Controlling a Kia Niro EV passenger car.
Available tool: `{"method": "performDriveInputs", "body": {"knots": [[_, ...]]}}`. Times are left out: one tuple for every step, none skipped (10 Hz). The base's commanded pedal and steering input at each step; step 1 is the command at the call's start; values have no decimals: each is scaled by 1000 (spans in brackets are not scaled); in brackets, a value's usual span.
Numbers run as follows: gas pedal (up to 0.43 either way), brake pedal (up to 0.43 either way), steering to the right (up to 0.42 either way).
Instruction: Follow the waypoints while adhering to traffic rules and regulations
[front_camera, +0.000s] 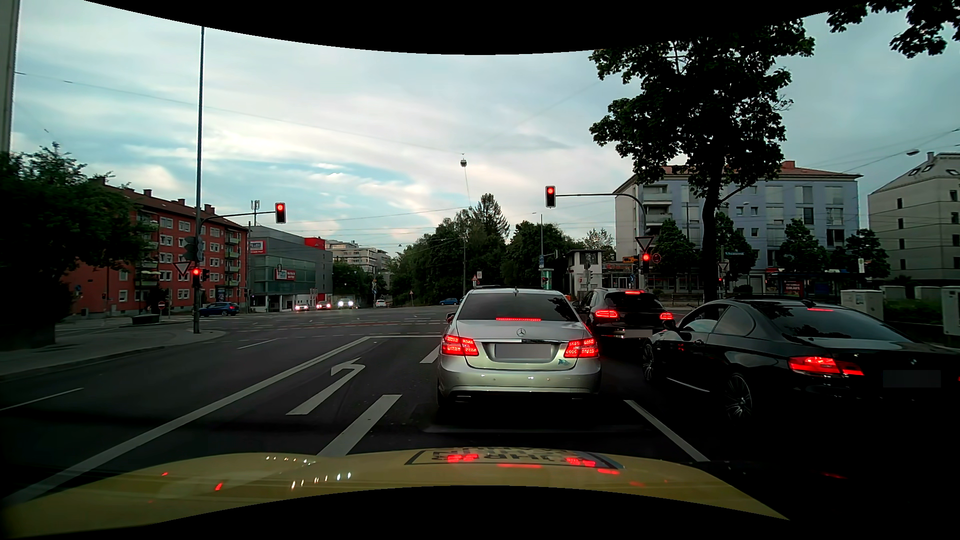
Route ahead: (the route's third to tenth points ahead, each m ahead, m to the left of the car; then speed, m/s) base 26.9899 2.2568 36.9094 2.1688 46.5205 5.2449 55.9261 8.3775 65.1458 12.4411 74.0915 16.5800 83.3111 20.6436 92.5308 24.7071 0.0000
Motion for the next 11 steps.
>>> {"method": "performDriveInputs", "body": {"knots": [[0,244,-4],[0,244,-4],[0,244,-4],[0,250,-4],[0,244,-4],[0,250,-4],[0,244,-4],[0,244,-4],[0,244,-4],[0,244,-4],[0,244,-4]]}}
